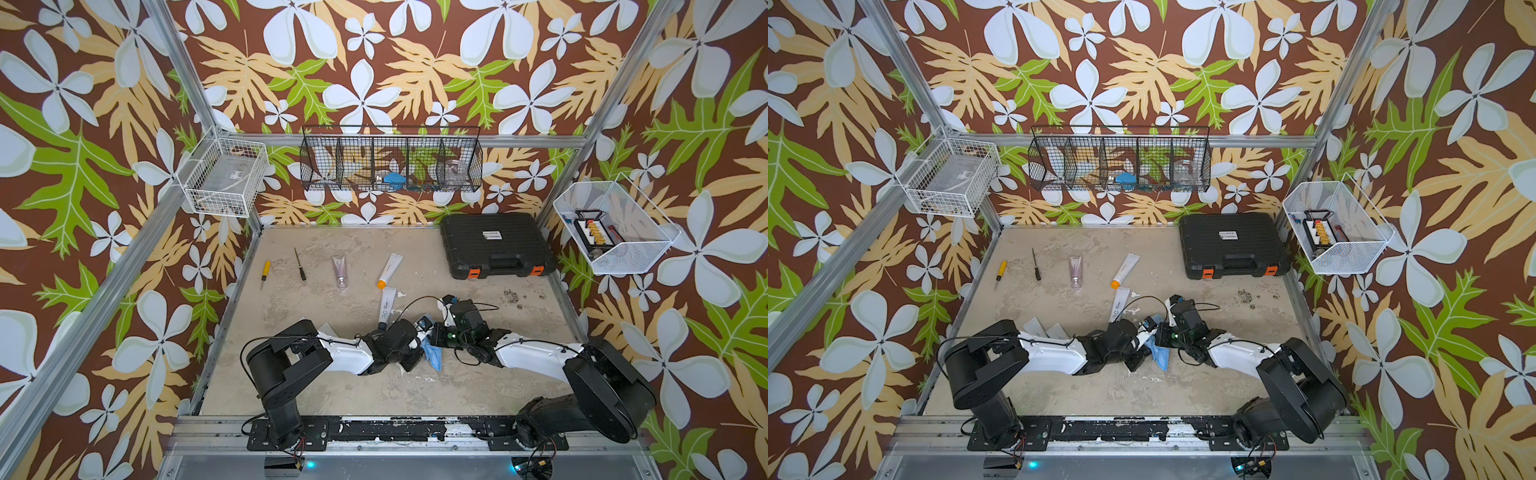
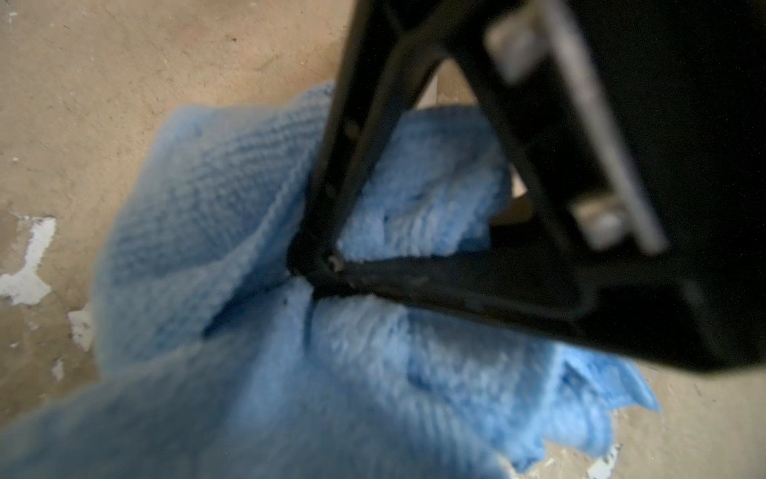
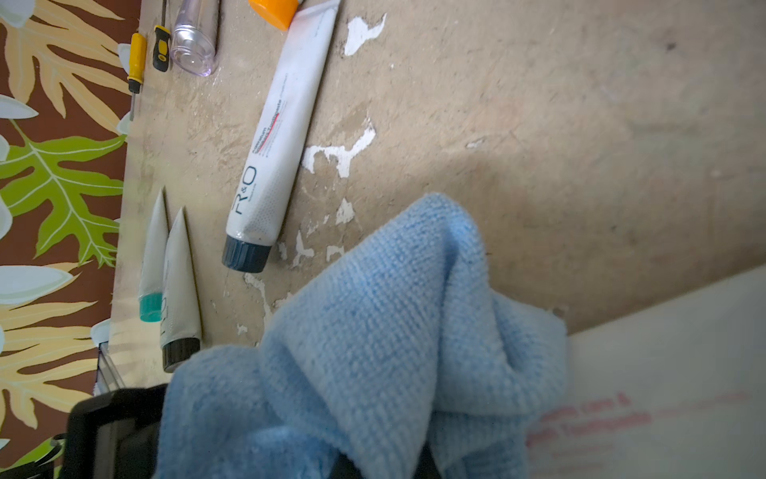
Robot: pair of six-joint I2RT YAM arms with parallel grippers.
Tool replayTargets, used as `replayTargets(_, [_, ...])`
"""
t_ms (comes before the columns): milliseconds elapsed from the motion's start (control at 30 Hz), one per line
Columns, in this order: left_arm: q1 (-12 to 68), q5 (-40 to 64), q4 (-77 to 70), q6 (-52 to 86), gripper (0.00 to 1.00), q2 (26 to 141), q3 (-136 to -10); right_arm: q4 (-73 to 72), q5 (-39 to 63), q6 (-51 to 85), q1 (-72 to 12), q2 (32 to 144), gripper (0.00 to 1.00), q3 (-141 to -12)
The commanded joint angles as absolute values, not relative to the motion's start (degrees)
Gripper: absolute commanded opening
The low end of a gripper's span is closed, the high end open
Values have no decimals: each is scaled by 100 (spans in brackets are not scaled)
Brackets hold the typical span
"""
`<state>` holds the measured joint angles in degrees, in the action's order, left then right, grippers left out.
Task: Wipe the surface of the toothpaste tube
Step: Wipe the dirt from the toothpaste tube.
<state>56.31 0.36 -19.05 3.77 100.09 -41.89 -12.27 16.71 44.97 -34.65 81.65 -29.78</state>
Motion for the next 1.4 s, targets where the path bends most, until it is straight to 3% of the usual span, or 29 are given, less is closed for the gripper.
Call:
replayTargets(0, [5618, -255, -1881, 408, 20, 10055, -4228, -975, 1960, 4726, -3555, 8027, 0, -2879])
replayTargets(500, [5616, -276, -1833, 309, 19, 9927, -4148, -645, 1360, 4434, -3585, 8217, 0, -2819])
replayTargets(967, [5619, -212, -1879, 281, 19, 9871, -4088, -1, 584, 3568, -2580, 7990, 0, -2884])
replayTargets(1367, [5616, -21, -1936, 283, 19, 9844, -4091, 183, -48, 3290, -2385, 8321, 0, -3234])
